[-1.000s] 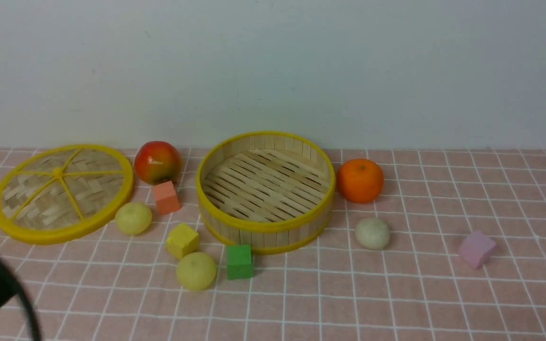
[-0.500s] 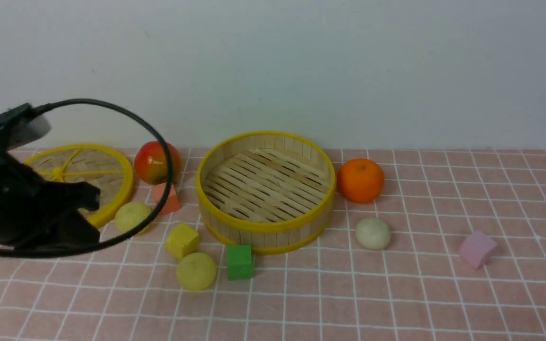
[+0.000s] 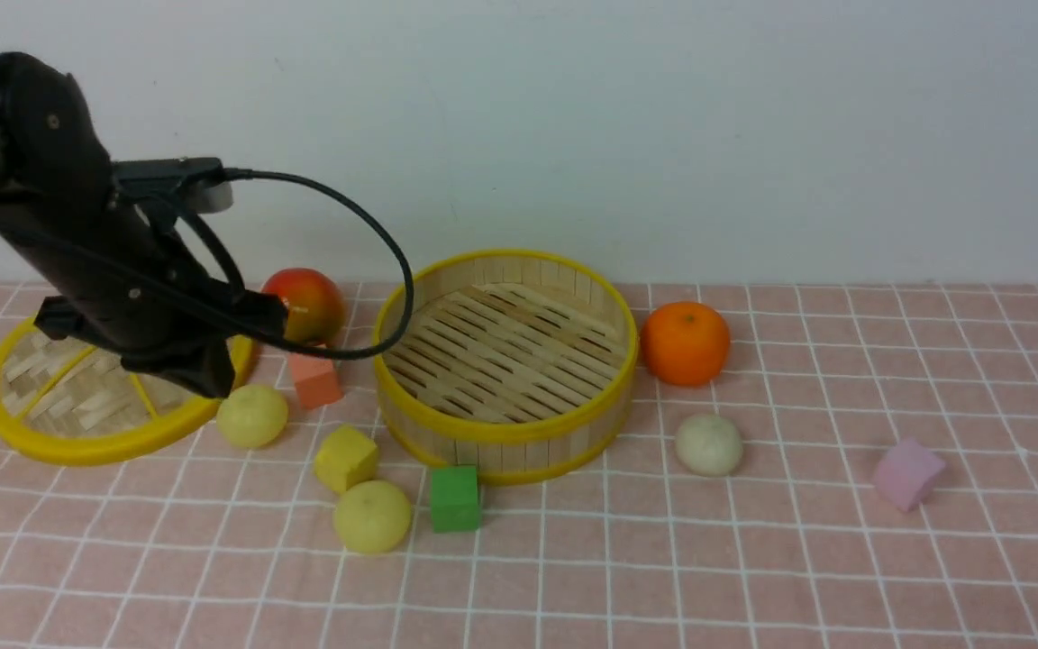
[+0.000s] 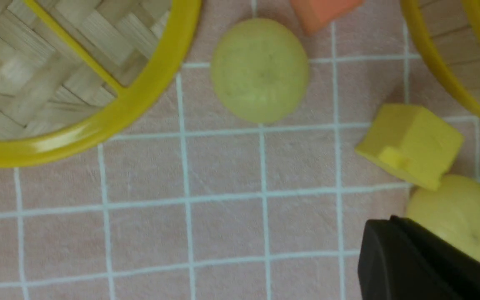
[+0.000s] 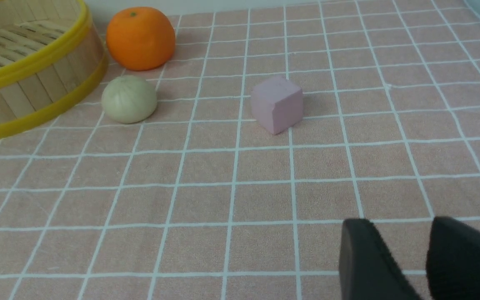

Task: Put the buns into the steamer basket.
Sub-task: Use the left arm to grab a steamed stuffed bun

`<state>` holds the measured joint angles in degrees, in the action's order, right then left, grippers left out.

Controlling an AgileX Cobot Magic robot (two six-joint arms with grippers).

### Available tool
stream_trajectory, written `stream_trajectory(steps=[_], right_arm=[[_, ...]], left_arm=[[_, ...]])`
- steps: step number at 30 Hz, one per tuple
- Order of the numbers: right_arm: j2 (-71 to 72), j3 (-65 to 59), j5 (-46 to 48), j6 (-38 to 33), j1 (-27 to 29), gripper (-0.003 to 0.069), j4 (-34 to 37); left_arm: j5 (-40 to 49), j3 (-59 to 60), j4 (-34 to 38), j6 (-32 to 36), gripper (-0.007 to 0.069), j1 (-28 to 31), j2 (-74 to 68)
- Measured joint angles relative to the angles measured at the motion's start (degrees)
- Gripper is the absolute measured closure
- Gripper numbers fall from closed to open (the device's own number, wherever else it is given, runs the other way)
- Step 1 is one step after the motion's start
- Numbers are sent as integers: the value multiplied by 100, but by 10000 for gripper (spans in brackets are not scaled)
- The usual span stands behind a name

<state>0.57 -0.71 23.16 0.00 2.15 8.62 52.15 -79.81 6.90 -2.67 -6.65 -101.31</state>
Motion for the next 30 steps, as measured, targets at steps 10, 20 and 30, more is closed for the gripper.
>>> stream_trajectory(steps=[10,20,30], right_arm=[[0,0,0,0,0,419,0],[0,0,0,0,0,419,0],[0,0,0,0,0,419,0]], left_arm=[[-51,-951,-212,91,415,92,-1204],[-156,-1174,-471,91,334,92,-1738],[-196,-1195,-505,91,393,92,-1884]])
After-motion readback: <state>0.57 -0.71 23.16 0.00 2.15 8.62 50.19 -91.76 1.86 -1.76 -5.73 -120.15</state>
